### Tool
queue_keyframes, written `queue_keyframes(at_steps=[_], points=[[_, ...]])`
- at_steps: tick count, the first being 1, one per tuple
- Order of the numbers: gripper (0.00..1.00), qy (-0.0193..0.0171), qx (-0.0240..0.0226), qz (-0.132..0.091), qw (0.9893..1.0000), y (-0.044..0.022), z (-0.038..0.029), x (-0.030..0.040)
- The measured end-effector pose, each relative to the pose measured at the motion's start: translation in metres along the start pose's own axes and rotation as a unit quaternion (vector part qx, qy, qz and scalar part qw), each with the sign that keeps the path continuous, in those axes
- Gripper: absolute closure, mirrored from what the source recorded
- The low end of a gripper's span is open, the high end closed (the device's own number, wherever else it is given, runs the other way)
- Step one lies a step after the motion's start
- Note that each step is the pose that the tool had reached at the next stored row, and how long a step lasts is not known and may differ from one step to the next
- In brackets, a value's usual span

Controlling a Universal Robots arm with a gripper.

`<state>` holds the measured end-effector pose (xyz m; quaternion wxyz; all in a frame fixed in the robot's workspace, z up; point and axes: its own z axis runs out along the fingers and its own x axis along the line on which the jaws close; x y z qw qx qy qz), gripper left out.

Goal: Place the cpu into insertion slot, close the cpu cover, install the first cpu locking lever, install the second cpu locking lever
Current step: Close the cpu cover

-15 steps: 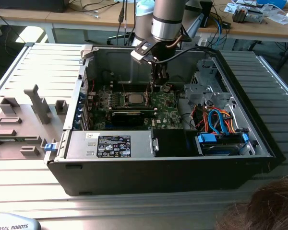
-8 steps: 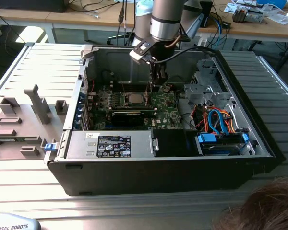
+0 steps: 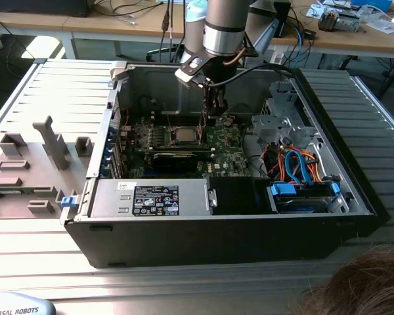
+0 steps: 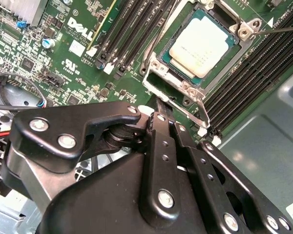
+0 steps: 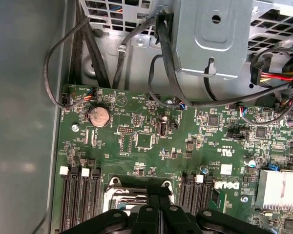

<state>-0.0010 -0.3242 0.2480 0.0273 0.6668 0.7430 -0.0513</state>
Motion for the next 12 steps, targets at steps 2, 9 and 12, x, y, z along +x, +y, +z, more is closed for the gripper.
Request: queue_keyframes(at_steps=[2,9,12], points=[[0.89,-0.0001,0.0000,0.000,1.0000,-0.0010,0.0001,0.0001],[0.89,-0.0008,0.0001,0.000,1.0000,-0.0053,0.0003,0.0006],[0.89,-0.0009,0.0001,0.000,1.0000,-0.0063,0.0003,0.0007]])
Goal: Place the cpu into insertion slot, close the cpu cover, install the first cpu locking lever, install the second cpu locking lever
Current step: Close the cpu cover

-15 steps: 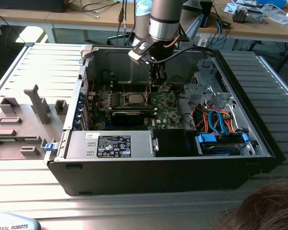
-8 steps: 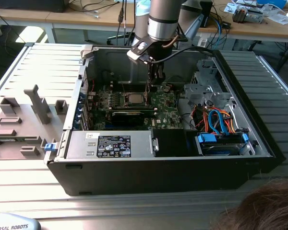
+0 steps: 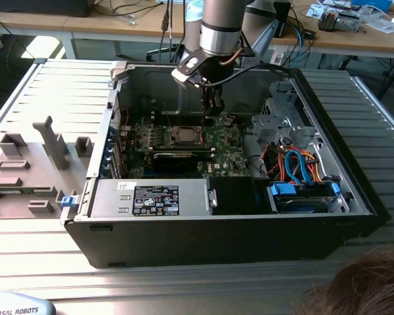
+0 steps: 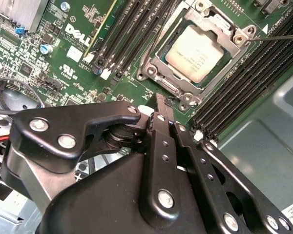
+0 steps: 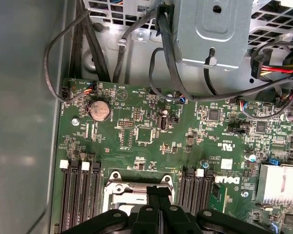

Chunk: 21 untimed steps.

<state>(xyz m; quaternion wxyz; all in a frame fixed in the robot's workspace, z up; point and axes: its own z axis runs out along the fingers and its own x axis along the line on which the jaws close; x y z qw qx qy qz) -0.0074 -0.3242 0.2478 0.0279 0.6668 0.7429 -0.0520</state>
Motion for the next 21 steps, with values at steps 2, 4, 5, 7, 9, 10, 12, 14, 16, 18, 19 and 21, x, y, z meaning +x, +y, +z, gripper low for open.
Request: queue_keyframes(at_steps=[2,4,5,7,9,10,12,14,16,18,19,21], points=[[0.89,-0.0002,0.0000,0.000,1.0000,-0.0005,0.0001,0.0001],[0.89,-0.0003,0.0000,0.000,1.0000,-0.0011,0.0002,0.0001],[0.89,-0.0003,0.0000,0.000,1.0000,-0.0013,0.0003,0.0002],[0.89,-0.0005,0.0001,0.000,1.0000,-0.0019,0.0005,0.0003],[0.89,-0.0006,0.0001,0.000,1.0000,-0.0023,0.0008,0.0003],[0.89,-0.0006,0.0001,0.000,1.0000,-0.0025,0.0009,0.0004],[0.89,-0.0007,0.0001,0.000,1.0000,-0.0027,0.0013,0.0004],[0.89,-0.0008,0.0001,0.000,1.0000,-0.0029,0.0015,0.0005],[0.89,-0.0008,0.0001,0.000,1.0000,-0.0030,0.0018,0.0005],[0.89,-0.0009,0.0001,0.000,1.0000,-0.0033,0.0025,0.0006],[0.89,-0.0009,0.0001,0.000,1.0000,-0.0033,0.0026,0.0007],[0.89,-0.0009,0.0001,0.000,1.0000,-0.0034,0.0030,0.0007]])
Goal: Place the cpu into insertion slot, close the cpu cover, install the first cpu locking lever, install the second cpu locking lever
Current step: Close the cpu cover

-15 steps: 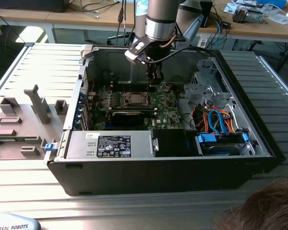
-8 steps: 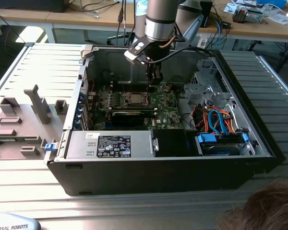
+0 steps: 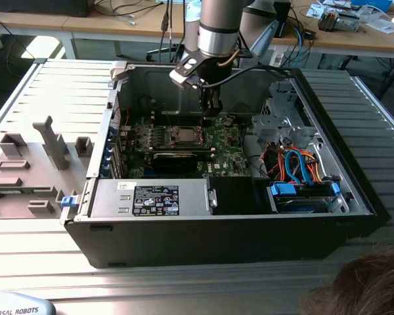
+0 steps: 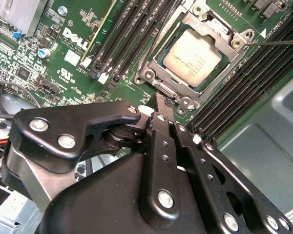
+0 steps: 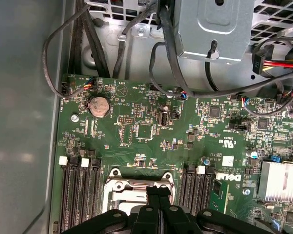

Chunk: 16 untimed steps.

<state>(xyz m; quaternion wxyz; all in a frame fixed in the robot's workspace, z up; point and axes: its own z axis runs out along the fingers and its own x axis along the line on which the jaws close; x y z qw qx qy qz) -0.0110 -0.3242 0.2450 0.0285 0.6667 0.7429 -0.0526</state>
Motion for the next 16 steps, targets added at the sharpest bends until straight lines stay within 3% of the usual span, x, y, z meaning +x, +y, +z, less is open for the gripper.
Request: queue_keyframes(at_steps=[16], points=[[0.89,-0.0008,0.0001,0.000,1.0000,-0.0003,0.0016,0.0002]])
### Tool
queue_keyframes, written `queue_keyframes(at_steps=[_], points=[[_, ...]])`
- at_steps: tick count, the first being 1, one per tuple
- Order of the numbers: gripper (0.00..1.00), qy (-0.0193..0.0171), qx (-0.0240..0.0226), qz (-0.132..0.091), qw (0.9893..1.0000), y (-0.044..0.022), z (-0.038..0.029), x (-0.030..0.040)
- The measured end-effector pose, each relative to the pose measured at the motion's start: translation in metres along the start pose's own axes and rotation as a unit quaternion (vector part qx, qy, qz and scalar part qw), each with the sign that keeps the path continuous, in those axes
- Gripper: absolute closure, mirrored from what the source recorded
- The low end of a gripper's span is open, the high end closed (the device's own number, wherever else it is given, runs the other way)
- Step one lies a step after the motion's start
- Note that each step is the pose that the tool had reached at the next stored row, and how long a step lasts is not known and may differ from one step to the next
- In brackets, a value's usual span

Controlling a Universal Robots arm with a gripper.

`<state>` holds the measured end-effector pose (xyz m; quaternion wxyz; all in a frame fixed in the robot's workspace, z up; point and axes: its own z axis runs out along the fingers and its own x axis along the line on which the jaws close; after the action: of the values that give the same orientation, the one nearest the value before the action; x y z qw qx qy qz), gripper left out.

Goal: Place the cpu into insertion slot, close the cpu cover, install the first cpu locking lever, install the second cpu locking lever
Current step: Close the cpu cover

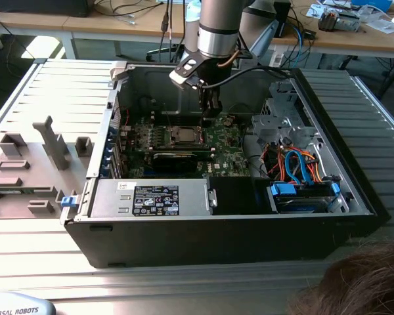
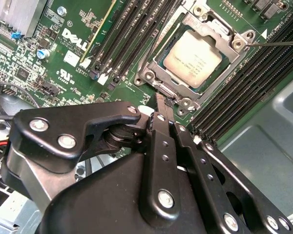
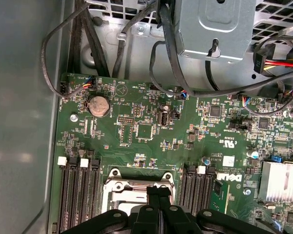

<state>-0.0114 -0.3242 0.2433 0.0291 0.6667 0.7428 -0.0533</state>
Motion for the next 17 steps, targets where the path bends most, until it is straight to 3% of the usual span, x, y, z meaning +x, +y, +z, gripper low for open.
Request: queue_keyframes(at_steps=[17], points=[[0.89,0.0000,0.0000,0.000,1.0000,-0.0013,0.0030,0.0005]])
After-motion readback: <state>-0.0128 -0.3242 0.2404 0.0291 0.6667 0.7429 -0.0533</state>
